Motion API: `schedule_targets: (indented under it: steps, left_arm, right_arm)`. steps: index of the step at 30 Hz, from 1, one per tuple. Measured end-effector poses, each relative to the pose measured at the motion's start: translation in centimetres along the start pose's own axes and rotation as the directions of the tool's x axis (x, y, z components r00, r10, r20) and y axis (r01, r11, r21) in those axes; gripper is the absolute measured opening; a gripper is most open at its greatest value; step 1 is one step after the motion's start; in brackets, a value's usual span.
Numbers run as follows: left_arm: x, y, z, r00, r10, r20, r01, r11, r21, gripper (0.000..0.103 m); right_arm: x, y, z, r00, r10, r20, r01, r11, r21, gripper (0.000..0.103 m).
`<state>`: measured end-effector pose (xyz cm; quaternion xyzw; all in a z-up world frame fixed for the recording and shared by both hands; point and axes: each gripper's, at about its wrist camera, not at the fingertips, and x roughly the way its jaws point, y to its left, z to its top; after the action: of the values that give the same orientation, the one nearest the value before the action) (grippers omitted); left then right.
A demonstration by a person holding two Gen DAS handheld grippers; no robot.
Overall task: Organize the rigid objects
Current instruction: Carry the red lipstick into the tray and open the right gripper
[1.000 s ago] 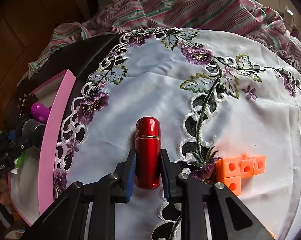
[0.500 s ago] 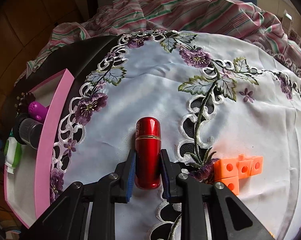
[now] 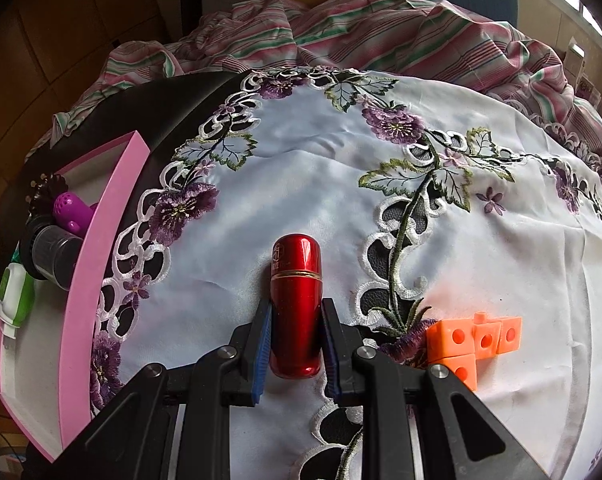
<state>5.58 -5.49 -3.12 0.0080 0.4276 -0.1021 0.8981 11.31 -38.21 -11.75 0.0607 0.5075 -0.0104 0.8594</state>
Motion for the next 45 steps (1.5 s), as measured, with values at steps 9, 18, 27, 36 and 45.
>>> schedule_targets:
  steps: [9,18,27,36,45]
  left_arm:
    - [-0.8,3.2,-0.9,0.999,0.035,0.007,-0.035,0.998,-0.054,0.072]
    - [-1.1,4.7,-1.6,0.999,0.040,0.012,-0.039,0.996,-0.079,0.072]
    - [-1.0,5.2,-2.0,0.999,0.034,0.013,-0.033,0.996,-0.083,0.072]
    - [-0.8,5.7,-2.4,1.000,0.028,0.013,-0.027,0.995,-0.095,0.072]
    - [-0.9,6.2,-2.4,0.999,0.028,0.019,-0.026,0.994,-0.108,0.072]
  right_arm:
    - [-0.2,0.4,0.0,0.999,-0.031,-0.011,0.031,0.999,-0.021,0.022]
    - [-0.9,2.3,-1.2,0.999,-0.027,-0.036,0.027,1.000,-0.016,0.022]
    - [-1.8,4.0,-1.9,0.999,-0.029,-0.035,0.029,1.000,-0.007,0.022]
    - [-5.4,7.5,-1.7,0.997,0.060,0.041,-0.058,0.998,-0.040,0.022]
    - [-7.4,16.5,-1.1,0.966,0.250,0.066,-0.233,0.952,-0.199,0.022]
